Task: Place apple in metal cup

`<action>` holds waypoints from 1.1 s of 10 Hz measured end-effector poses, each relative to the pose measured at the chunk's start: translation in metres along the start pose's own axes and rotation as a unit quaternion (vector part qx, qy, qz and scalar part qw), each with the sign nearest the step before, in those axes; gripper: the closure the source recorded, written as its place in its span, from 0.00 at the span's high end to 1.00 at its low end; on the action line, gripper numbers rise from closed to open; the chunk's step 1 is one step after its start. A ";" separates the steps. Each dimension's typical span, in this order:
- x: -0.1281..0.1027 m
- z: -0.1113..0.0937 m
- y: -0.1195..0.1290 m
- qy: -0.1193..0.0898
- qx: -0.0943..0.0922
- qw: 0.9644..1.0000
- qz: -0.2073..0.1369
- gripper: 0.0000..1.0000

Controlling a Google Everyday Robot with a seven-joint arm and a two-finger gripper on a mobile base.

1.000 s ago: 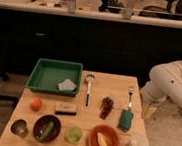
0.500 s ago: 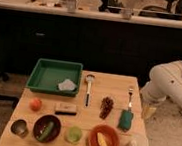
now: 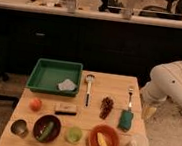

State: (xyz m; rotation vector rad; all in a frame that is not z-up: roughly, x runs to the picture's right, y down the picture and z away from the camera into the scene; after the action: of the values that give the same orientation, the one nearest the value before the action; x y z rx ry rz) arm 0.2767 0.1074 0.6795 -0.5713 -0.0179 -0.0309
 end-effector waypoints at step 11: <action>-0.118 0.009 0.045 -0.052 -0.036 0.941 -0.331 0.80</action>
State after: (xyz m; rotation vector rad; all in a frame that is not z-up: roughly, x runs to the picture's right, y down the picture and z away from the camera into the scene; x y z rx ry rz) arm 0.1606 0.1526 0.6597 -0.6178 -0.3139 -0.6606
